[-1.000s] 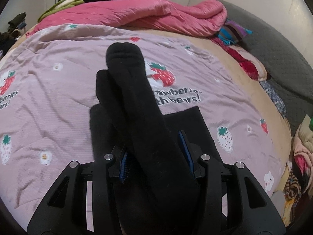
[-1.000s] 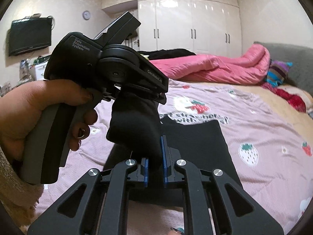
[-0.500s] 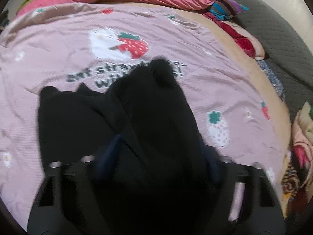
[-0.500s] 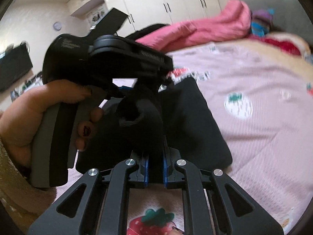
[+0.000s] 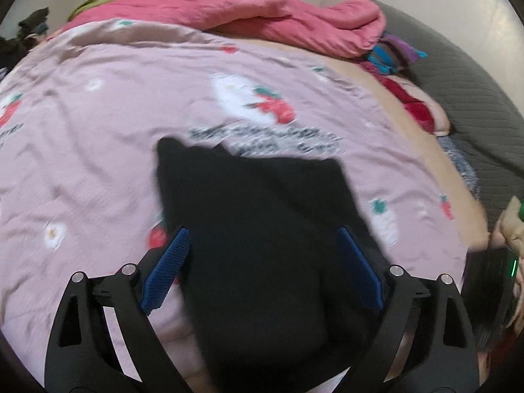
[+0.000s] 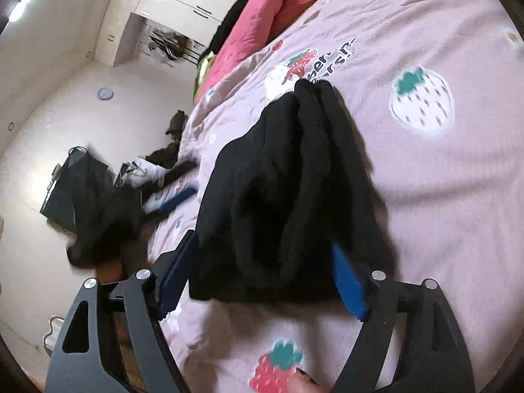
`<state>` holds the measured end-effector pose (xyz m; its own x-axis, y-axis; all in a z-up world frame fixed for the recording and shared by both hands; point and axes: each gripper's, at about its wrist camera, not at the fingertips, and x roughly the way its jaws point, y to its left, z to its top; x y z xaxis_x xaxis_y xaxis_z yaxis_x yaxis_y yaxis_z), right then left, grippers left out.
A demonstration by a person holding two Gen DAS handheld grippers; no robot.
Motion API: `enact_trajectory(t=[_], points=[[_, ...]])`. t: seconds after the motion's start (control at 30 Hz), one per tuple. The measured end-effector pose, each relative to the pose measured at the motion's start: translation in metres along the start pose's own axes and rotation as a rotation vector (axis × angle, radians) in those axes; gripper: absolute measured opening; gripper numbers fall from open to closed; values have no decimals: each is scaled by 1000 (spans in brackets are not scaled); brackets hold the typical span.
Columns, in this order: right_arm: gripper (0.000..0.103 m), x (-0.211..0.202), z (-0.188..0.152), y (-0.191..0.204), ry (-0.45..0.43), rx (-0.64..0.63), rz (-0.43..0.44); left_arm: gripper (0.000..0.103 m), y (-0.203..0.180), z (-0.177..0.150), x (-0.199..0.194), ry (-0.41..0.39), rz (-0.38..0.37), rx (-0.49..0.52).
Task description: Fold small clothes
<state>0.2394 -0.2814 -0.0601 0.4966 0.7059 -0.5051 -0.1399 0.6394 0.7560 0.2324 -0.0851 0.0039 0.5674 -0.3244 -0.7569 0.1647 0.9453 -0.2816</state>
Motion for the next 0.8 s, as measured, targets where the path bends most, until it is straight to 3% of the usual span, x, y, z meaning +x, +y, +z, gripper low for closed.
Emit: enact_trajectory(t=[0.17, 0.23, 0.3, 0.43, 0.5, 0.6, 0.8], points=[[73, 26, 34, -3, 76, -8, -38, 84, 14, -19, -2, 13, 47, -1], [63, 34, 43, 0, 90, -45, -85, 84, 15, -22, -1, 21, 49, 3], [18, 38, 46, 7, 95, -101, -110, 84, 15, -26, 4, 32, 58, 9], [15, 13, 47, 39, 27, -281, -123, 84, 6, -27, 3, 23, 39, 18], [15, 7, 50, 37, 10, -303, -141, 85, 2, -29, 1, 17, 26, 25], [15, 15, 47, 21, 34, -310, -240, 85, -3, -33, 7, 41, 23, 34], [19, 15, 36, 7, 16, -287, -271, 85, -7, -40, 9, 55, 30, 53]])
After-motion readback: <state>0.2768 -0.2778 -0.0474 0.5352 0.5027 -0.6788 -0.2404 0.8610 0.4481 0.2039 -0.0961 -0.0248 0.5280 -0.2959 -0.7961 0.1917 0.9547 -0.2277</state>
